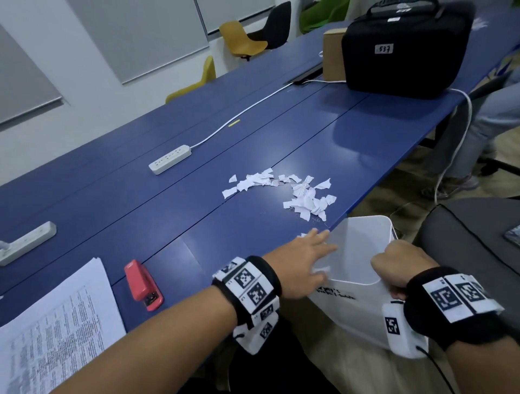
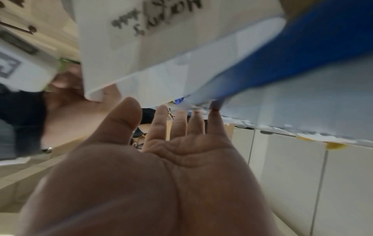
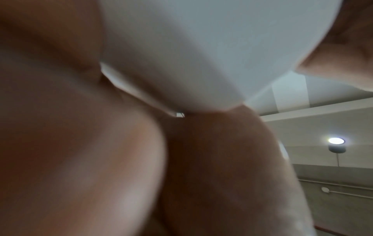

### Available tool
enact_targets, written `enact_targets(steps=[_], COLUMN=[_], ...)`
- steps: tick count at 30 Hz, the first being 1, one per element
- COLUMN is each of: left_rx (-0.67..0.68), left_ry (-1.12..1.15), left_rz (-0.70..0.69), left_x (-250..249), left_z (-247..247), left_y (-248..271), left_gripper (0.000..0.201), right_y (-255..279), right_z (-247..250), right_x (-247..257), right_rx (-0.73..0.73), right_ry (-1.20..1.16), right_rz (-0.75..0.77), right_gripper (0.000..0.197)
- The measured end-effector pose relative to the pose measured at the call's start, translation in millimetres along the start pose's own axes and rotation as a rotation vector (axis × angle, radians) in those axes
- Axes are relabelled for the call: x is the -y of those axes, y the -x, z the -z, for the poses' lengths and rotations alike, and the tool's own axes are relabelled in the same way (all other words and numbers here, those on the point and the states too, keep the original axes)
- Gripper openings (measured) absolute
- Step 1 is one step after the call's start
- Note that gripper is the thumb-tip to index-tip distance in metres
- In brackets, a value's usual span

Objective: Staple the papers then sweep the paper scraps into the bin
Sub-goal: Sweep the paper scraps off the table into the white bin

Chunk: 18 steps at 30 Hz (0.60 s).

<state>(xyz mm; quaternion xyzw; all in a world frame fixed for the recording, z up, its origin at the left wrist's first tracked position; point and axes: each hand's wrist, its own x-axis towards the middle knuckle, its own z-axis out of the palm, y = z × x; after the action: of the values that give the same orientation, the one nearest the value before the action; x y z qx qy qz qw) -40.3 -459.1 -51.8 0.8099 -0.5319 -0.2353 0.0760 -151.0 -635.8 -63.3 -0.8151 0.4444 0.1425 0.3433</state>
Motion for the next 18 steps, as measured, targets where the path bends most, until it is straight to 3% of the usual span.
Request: enact_targets(steps=[4, 7, 10, 12, 15, 18], left_rx=[-0.024, -0.138, -0.328, -0.379, -0.354, -0.271], left_ry=[0.05, 0.131, 0.151, 0.083, -0.015, -0.02], left_rz=[-0.109, -0.083, 0.087, 0.266, 0.52, 0.651], left_x=[-18.6, -12.4, 16.3, 47.7, 99.8, 138.2], left_z=[-11.5, 2.4, 35.4, 62.5, 93.8, 106.2], left_y=[-4.0, -10.9, -26.7, -38.3, -47.5, -50.9], left_gripper=[0.057, 0.057, 0.055, 0.06, 0.069, 0.071], right_y=[0.3, 0.4, 2.8, 3.9, 4.9, 3.6], right_z=[-3.2, -3.8, -3.3, -2.7, -2.1, -2.0], right_x=[0.1, -0.7, 0.5, 2.4, 3.4, 2.3], right_rx=[0.013, 0.024, -0.004, 0.005, 0.015, 0.023], right_ry=[0.018, 0.015, -0.02, -0.019, -0.022, -0.012], right_rz=[0.014, 0.016, 0.006, 0.004, -0.002, -0.014], right_gripper=[0.032, 0.031, 0.018, 0.015, 0.026, 0.026])
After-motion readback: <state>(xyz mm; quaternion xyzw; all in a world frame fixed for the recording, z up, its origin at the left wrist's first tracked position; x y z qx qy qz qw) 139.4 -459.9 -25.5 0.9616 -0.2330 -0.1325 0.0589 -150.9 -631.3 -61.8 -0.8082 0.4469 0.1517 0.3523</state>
